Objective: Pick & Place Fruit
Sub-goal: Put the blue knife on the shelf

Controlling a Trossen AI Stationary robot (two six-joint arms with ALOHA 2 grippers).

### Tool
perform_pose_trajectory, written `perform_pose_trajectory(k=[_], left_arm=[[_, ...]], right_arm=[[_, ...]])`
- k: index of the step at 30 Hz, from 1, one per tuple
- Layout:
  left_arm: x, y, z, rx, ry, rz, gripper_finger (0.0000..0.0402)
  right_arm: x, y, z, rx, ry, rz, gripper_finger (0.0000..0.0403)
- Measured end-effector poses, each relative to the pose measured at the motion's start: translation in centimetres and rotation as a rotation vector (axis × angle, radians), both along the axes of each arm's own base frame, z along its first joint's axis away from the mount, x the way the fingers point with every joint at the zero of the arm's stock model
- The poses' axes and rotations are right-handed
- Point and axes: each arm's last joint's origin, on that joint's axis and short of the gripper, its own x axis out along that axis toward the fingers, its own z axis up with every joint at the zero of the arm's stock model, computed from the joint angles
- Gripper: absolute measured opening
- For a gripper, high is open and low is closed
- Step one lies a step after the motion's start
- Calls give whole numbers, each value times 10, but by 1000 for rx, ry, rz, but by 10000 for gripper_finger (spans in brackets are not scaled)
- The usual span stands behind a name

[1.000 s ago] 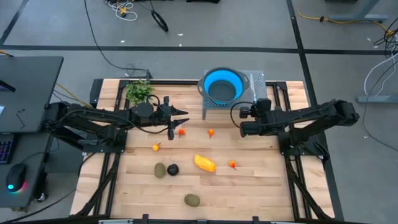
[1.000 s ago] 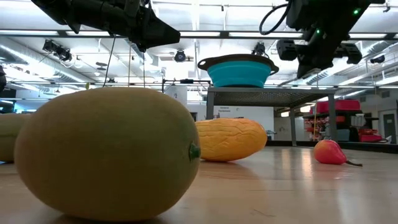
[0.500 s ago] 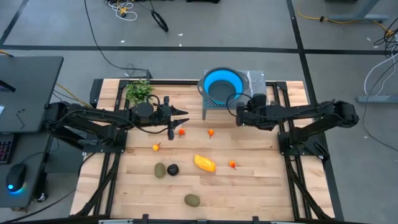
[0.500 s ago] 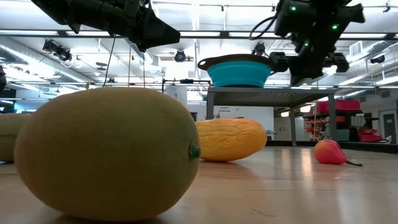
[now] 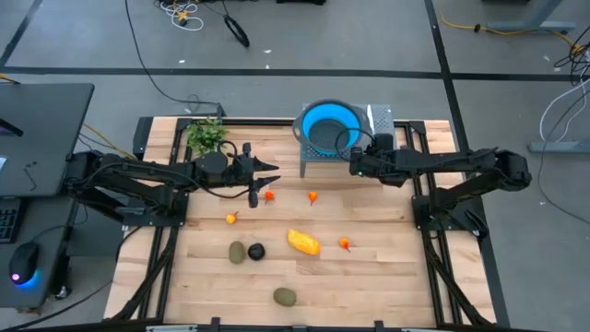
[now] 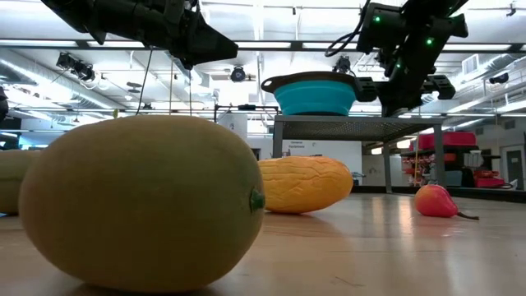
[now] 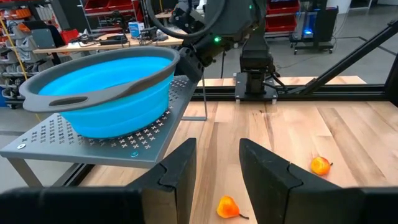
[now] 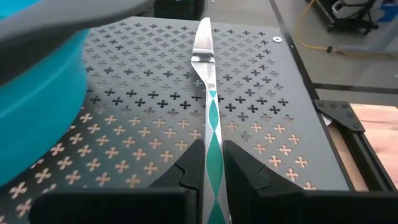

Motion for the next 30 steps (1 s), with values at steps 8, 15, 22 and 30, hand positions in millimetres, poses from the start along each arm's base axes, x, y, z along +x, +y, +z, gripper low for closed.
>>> perform_pose_trajectory(k=[8,15,22,30], left_arm=[[0,0,0,0,0,1,130],[0,0,0,0,0,0,130],[0,0,0,0,0,0,130],[0,0,0,0,0,0,130]], right_arm=[[2,-5,1,-13,-45,-21,44],[3,-5,2,-15,-49,-22,44],[2,-5,1,-15,-33,-14,44],[1,-5,1,-15,-12,-9,44]])
